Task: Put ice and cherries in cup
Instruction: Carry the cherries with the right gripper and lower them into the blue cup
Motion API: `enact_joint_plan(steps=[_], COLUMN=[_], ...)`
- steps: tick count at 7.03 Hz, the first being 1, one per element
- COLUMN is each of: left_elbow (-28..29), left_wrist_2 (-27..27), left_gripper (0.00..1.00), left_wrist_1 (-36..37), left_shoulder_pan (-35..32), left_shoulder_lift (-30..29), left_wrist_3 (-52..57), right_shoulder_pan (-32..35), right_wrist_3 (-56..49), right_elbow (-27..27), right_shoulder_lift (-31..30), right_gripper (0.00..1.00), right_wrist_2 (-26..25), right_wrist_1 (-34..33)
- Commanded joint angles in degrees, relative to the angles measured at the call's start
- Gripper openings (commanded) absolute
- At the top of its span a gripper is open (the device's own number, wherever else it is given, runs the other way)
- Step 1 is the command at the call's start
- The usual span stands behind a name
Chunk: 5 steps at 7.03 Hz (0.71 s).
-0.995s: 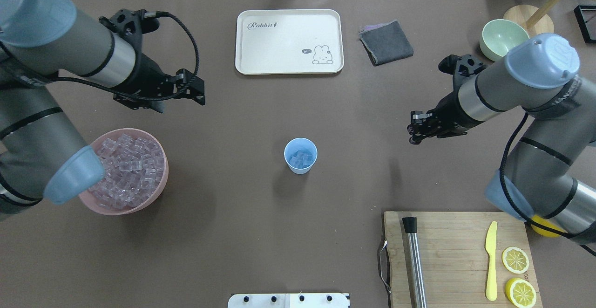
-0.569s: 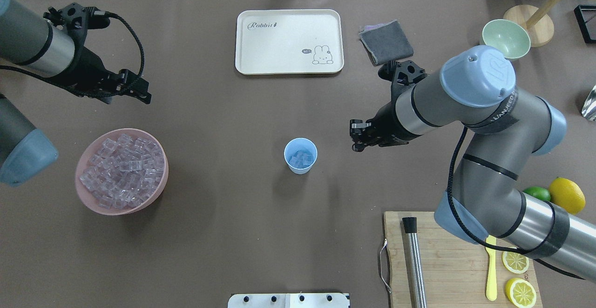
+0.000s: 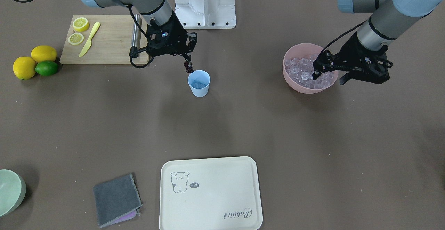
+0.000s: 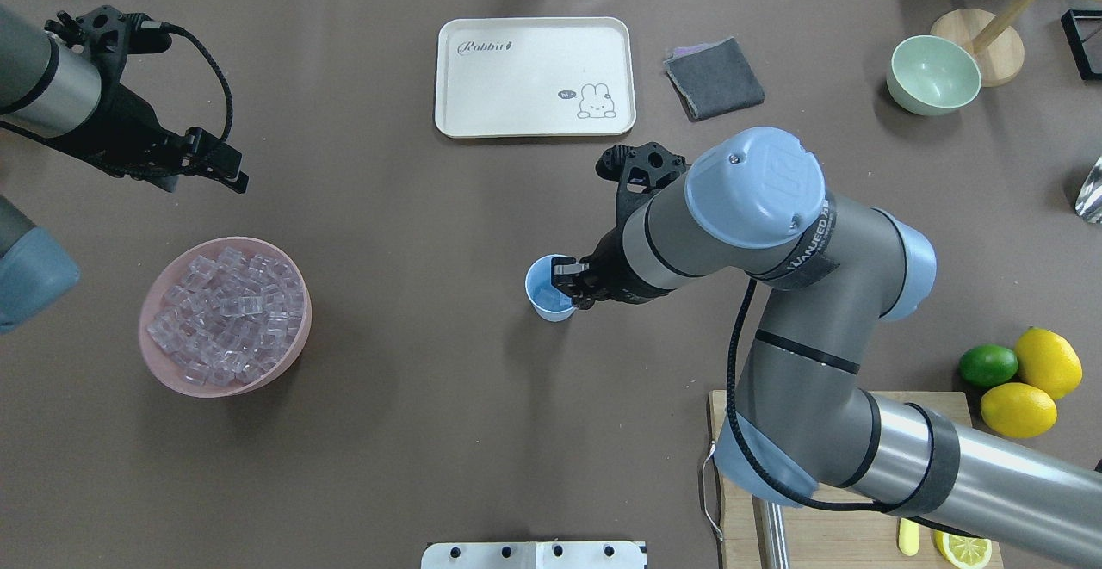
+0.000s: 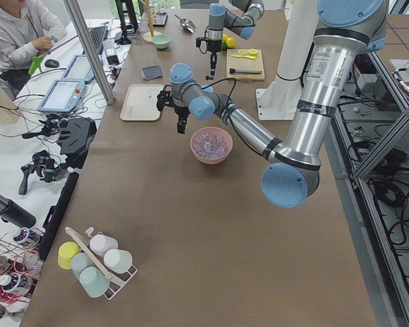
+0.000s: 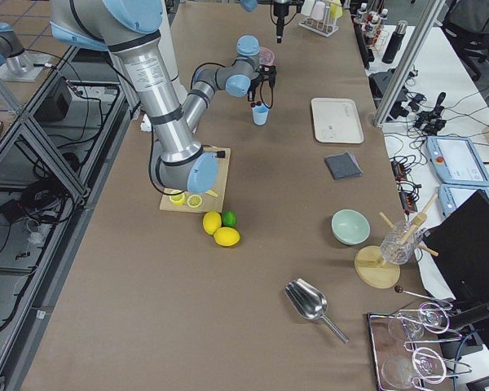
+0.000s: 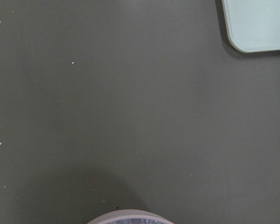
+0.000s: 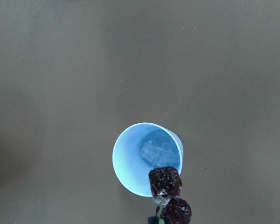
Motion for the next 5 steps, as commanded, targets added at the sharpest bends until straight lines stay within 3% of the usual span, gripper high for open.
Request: enact_joint_plan(steps=[1, 5], left_elbow=[0.08, -0.44], left_wrist_2=[-0.03, -0.03], left_gripper=[0.97, 0.97], left_wrist_1=[-0.06, -0.06], left_shoulder_pan=[-0.03, -0.12], left_shoulder_lift=[0.23, 0.23], left_wrist_3=[0.03, -0.41], right_shoulder_pan=[-1.9, -0.94], right_wrist_3=[0.76, -0.11], right_elbow=[-1.15, -4.29], right_shoulder_lift=[1.59, 3.94], right_gripper=[0.0, 0.0], right_wrist_2=[-2.05, -2.94], right_wrist_1=[-0.09, 0.08])
